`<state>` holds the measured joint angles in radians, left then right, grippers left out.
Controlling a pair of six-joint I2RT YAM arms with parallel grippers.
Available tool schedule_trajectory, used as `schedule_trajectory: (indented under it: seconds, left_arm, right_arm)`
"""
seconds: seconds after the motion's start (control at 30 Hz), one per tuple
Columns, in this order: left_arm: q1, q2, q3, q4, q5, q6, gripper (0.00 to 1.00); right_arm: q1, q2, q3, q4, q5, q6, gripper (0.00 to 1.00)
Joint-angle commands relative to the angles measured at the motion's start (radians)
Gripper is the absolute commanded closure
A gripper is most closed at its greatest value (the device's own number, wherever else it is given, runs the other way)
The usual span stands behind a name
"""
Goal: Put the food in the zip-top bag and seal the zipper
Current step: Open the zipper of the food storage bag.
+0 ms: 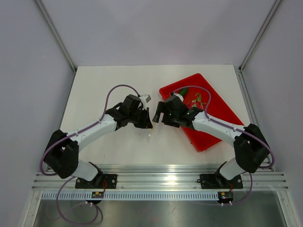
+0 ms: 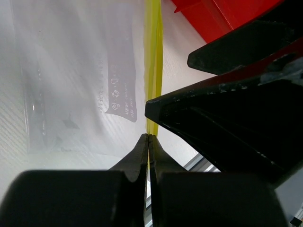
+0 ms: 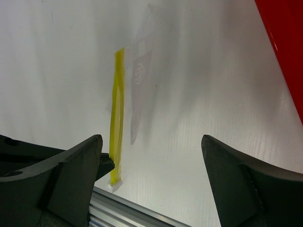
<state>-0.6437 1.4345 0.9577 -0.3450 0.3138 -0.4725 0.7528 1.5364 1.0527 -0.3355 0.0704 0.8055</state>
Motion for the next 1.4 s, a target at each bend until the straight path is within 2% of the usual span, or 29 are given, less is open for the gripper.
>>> schedule_trajectory:
  seconds: [0.0, 0.37, 1.17, 1.3, 1.37]
  left_arm:
    - [0.013, -0.036, -0.008, 0.044, 0.037, -0.002, 1.0]
    - [0.03, -0.031, -0.017, 0.051, 0.053, 0.002, 1.0]
    - [0.036, -0.052, -0.033, 0.064, 0.079, 0.003, 1.0]
    - [0.036, -0.059, -0.036, 0.066, 0.087, 0.006, 1.0]
    - [0.036, -0.06, -0.04, 0.064, 0.091, 0.005, 1.0]
  right_arm:
    - [0.008, -0.033, 0.018, 0.027, 0.035, 0.004, 0.07]
    - [0.008, -0.073, -0.019, 0.033, 0.061, 0.015, 0.07]
    - [0.01, 0.016, -0.011, 0.044, 0.054, 0.014, 0.07]
    - [0.008, 0.042, 0.007, 0.044, 0.057, 0.014, 0.1]
    - [0.01, 0.051, 0.018, 0.056, 0.052, -0.002, 0.15]
